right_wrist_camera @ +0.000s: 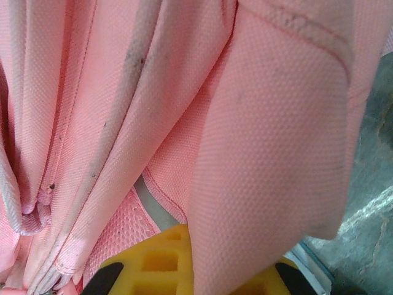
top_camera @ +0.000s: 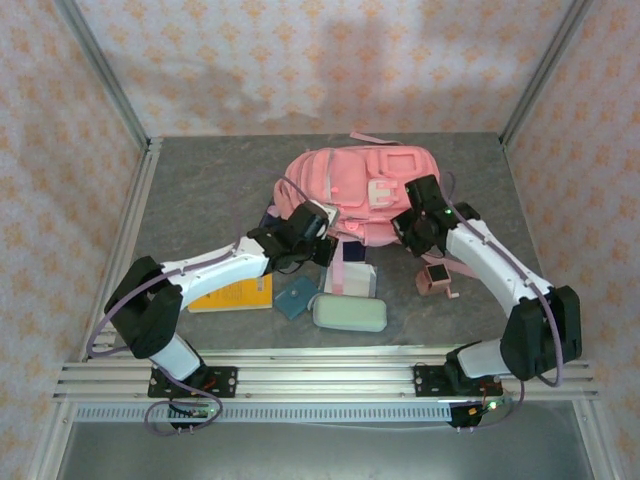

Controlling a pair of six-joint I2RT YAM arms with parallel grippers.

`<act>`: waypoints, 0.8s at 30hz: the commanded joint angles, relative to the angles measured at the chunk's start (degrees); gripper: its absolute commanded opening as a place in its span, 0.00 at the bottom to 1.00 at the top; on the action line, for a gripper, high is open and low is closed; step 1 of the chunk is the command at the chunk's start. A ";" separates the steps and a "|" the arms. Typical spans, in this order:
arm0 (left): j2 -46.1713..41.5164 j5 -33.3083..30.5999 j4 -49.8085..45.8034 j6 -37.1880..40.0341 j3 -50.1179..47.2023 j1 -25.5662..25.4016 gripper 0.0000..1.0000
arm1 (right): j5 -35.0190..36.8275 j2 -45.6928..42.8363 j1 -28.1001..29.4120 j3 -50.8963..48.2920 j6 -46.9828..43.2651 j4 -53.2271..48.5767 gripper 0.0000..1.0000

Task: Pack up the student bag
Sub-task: Unzip the student bag at the top-center of the table.

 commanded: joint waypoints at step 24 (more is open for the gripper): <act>6.46 5.36 -14.36 4.17 14.17 -0.71 0.46 | -6.79 4.39 -8.67 7.22 -18.24 -4.81 0.00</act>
